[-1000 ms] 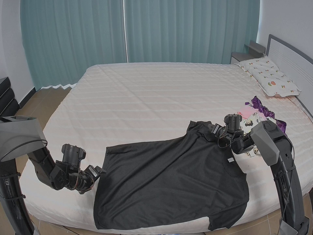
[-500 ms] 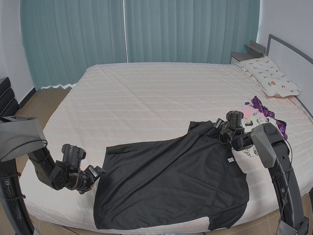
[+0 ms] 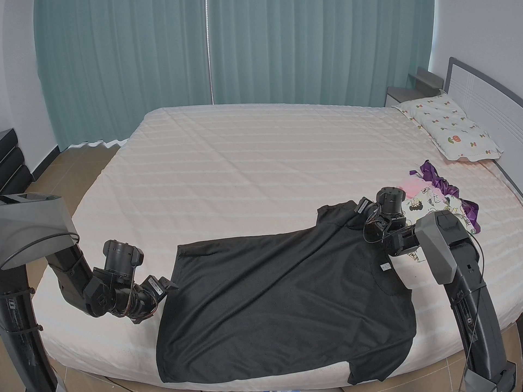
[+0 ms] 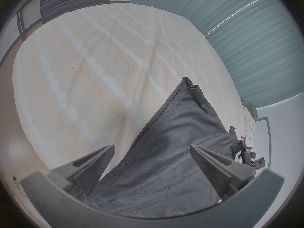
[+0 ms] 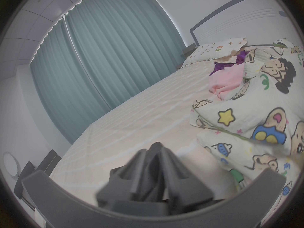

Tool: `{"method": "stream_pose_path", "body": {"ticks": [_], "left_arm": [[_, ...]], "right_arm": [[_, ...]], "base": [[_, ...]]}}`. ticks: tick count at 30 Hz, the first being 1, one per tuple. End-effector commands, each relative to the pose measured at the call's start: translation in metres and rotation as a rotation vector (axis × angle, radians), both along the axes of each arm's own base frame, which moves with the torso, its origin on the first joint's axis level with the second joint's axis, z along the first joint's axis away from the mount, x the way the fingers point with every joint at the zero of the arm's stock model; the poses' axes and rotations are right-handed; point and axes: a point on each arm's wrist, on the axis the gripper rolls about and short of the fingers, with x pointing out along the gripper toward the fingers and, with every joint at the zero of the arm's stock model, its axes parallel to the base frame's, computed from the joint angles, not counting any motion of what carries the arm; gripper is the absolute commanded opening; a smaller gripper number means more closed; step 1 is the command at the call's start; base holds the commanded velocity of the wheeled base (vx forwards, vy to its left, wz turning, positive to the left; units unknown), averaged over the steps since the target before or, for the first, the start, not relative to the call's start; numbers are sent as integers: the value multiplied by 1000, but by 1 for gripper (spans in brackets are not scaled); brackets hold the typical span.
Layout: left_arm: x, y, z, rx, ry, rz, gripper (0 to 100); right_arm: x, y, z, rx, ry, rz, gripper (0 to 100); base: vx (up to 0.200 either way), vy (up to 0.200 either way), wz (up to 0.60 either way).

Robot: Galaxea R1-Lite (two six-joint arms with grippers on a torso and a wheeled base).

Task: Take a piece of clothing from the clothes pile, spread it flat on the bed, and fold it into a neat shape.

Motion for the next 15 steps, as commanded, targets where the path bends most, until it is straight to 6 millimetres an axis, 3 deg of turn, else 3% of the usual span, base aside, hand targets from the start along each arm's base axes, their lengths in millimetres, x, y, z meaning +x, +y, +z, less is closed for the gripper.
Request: {"method": "stream_pose_path", "body": {"ticks": [1,3,9,11,15], "left_arm": [[0,0,0,-1,-1,0,100],[0,0,0,-2,-1,0,100],[-2,1,2,-10,1,-3,100],[-3,1,2,-16,-14,-4,100],[-9,2,4,-34,-76,-9,100]], "right_arm": [[0,1,4,1,-11,-3,100],[2,-2,22,3,-42,-15,100],[-8,-15,48,1,-40,-49,100],[-27,-19,68,1,-29,-47,100],[-72,-13,83,-2,26,-28,100]], "base": [[0,0,0],[0,0,0],[0,0,0],[0,0,0],[0,0,0]]}}
